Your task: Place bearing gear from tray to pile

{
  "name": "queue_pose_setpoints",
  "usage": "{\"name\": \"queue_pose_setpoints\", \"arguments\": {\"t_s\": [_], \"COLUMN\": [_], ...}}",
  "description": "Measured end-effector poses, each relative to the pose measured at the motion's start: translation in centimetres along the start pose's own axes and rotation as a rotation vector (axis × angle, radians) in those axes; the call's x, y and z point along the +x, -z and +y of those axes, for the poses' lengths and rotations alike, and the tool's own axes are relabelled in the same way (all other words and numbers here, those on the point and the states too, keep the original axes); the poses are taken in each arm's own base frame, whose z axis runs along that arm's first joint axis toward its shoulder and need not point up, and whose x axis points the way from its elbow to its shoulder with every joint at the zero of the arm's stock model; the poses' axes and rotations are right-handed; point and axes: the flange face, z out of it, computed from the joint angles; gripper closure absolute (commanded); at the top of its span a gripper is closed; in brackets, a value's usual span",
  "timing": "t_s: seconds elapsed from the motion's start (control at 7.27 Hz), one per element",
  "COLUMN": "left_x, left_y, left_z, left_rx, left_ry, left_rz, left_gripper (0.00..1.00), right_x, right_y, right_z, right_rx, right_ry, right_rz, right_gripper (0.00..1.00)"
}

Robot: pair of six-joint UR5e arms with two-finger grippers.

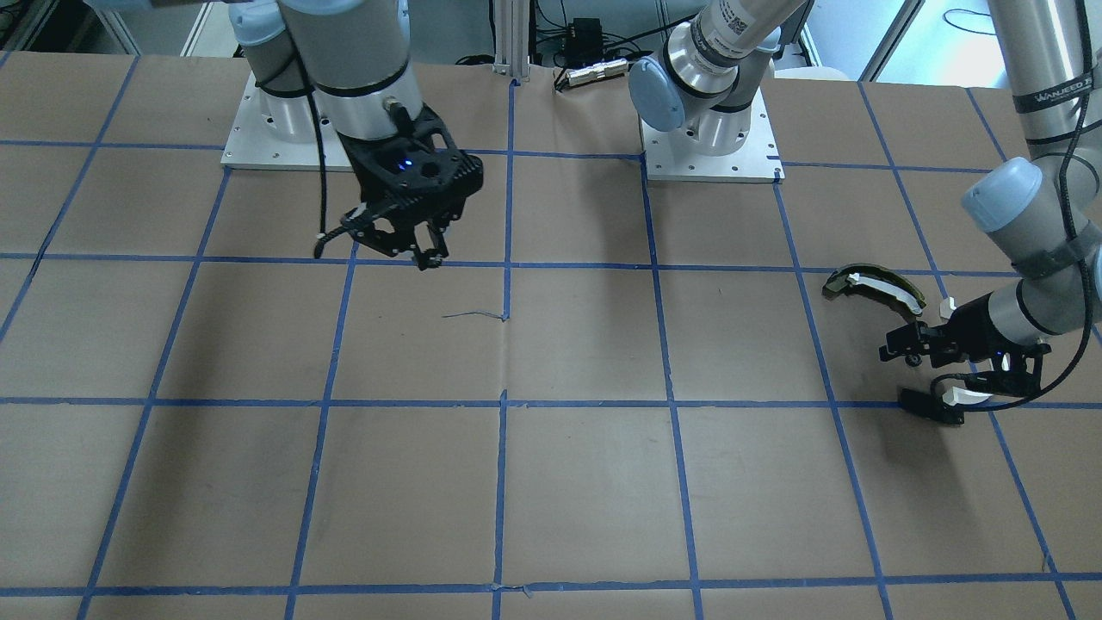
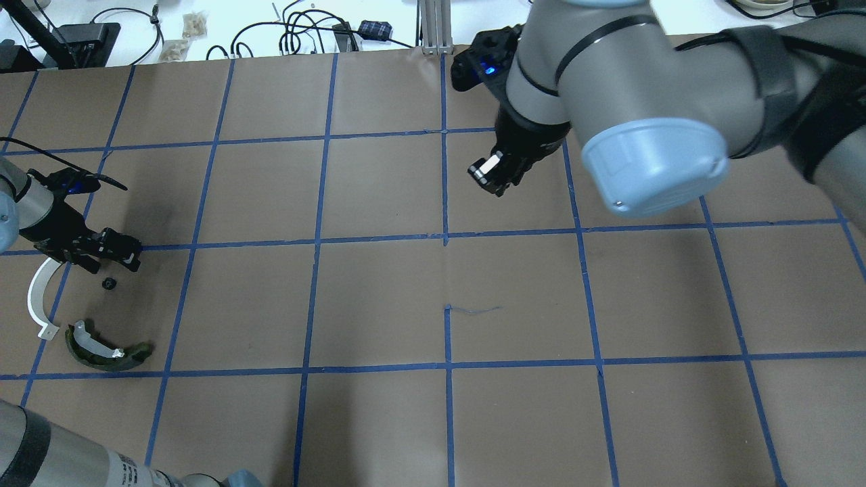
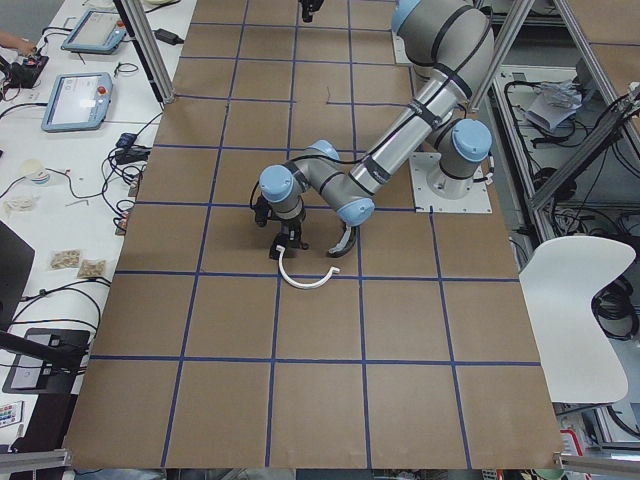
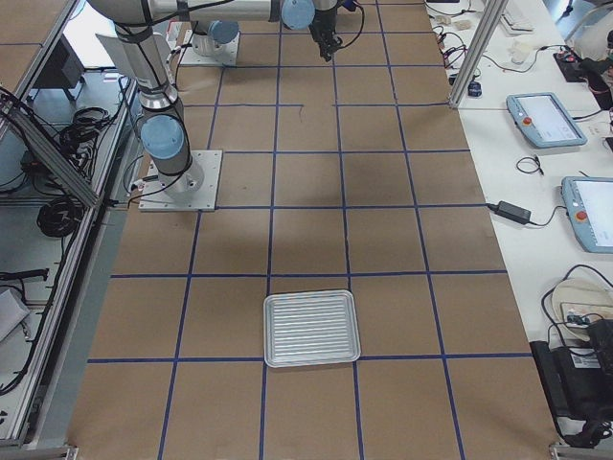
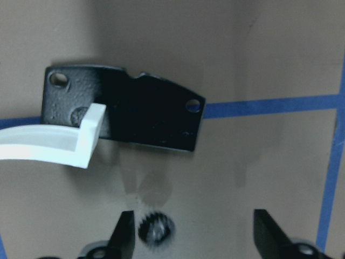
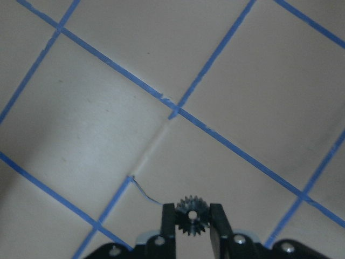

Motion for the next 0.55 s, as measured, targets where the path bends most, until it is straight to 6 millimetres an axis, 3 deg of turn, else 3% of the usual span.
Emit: {"name": "queue_pose_setpoints", "arguments": {"t_s": [0.14,0.28,0.41,0.55], "left_x": [0.3,0.5,0.6,0.7], "left_y": [0.3,1.0,2.5,4.8], "left_z": [-0.1,-0.1,-0.1,-0.2], "left_rx": [0.002,0.008,0.021,0.037], "left_ry": [-0.003,-0.005,-0.006,-0.01], "left_rz": [-0.004,-0.012,-0.026,-0.045], "left_gripper": [0.02,0.0,0.0,0.0], "right_x": [-3.0,-4.6,-5.3,-5.6], "right_y": [-2.4,-3.9,-4.5,-4.8], "right_z": [-1.4,-2.3,-2.7,-2.9], "right_rx": [0.017,0.033,0.041,0.043], "right_ry": [-0.034,-0.047,-0.05,-0.052], "right_rz": [-0.005,-0.005,-0.002,-0.001], "right_gripper": [0.94,0.68,0.18,0.0]}}
